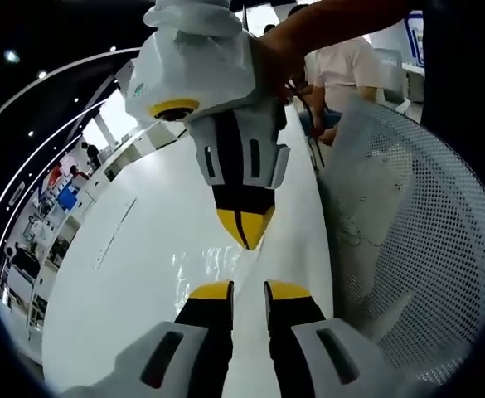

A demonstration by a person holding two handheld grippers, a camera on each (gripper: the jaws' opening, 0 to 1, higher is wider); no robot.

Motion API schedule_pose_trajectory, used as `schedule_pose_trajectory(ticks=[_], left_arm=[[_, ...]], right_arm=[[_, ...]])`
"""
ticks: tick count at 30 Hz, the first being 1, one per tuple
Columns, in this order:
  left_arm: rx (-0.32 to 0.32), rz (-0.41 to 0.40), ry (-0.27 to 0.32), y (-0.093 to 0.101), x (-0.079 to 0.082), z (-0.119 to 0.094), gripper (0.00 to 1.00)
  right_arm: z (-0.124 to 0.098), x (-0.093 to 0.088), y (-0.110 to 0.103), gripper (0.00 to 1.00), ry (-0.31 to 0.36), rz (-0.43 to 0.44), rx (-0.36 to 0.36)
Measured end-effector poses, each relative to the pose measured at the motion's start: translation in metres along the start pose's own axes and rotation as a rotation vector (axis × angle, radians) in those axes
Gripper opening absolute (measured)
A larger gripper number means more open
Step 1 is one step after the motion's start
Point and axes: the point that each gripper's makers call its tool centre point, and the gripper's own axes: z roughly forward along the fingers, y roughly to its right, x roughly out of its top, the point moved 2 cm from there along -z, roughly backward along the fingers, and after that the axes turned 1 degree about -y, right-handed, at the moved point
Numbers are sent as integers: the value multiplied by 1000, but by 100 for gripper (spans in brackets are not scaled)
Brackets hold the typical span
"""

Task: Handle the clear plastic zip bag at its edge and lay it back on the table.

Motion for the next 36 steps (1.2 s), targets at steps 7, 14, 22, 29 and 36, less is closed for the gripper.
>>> schedule_pose_trajectory(ticks=[7,14,22,29,36], left_arm=[[-3,39,-29,0,0,1,12],[15,42,-42,-7,-3,2,10],[28,30,-23,-12,1,1,1],[38,36,-26,-17,2,2,0],[52,41,-23,-26,6,2,1]], right_arm=[[-7,14,10,0,60,-32,-40],[-25,32,21,0,152,-61,-119],[-35,39,29,0,188,-74,-166],[-48,44,44,0,237,-77,-223],[-68,58,53,0,275,-55,-259]])
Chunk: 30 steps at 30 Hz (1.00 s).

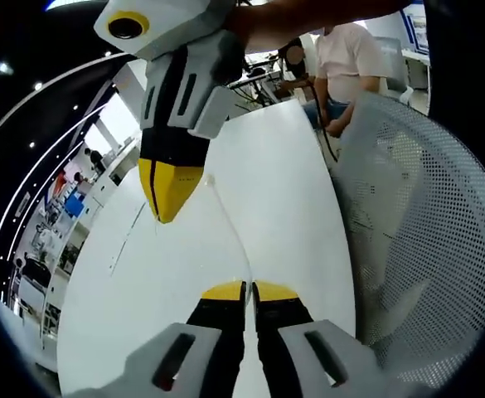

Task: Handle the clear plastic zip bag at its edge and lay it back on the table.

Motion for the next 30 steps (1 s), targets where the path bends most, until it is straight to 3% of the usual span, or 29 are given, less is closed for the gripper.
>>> schedule_pose_trajectory(ticks=[3,20,30], left_arm=[[13,9,-5,-4,1,0,1],[0,-23,-16,-1,1,-3,0],[3,-16,6,-7,11,-1,0]], right_arm=[[-2,3,2,0,3,30,3],[-13,12,7,0,8,-27,-19],[-13,10,26,0,-9,-35,-50]])
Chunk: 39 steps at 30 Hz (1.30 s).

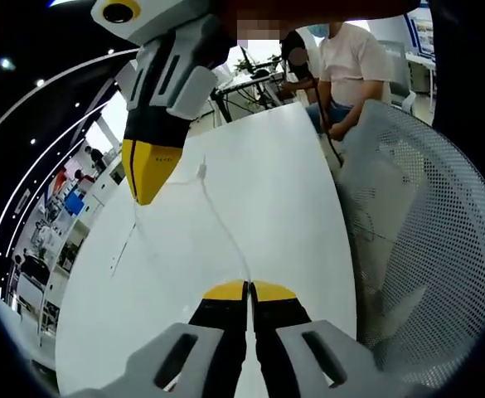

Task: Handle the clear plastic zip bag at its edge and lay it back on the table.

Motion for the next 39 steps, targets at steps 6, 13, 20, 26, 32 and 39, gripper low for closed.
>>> schedule_pose_trajectory(ticks=[6,13,20,26,32,39], left_arm=[[28,10,19,-7,8,-2,0],[41,-7,14,-11,4,2,0],[46,-24,9,-12,-4,4,0],[58,-45,5,-15,-12,2,6],[77,-74,10,-19,-17,0,12],[83,-90,14,-16,-21,-6,12]], right_arm=[[3,-4,4,0,-3,47,0],[6,-13,-1,0,-9,52,-3],[19,-25,-9,0,-35,39,11],[28,-30,-11,0,-42,23,12],[39,-44,-11,0,-63,-22,-10],[51,-61,-9,0,-93,-23,-37]])
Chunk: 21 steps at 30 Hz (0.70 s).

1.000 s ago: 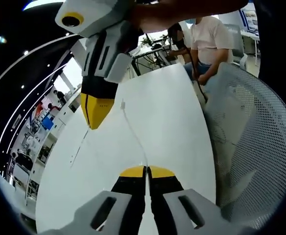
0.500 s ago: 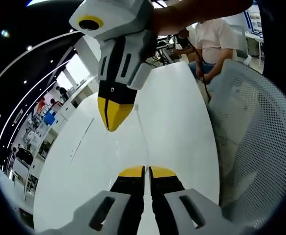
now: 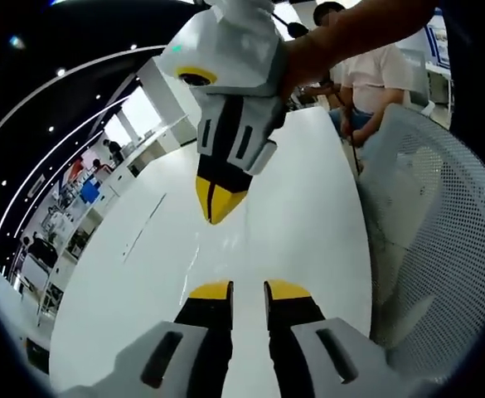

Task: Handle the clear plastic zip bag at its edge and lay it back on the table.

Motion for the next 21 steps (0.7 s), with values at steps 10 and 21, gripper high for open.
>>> schedule_pose_trajectory(ticks=[10,21], left_arm=[[6,-44,0,6,-4,-12,11],[26,-117,-12,9,-22,-19,10]], right_arm=[[14,-16,7,0,-30,23,-29],[38,-28,14,0,-80,-15,-65]])
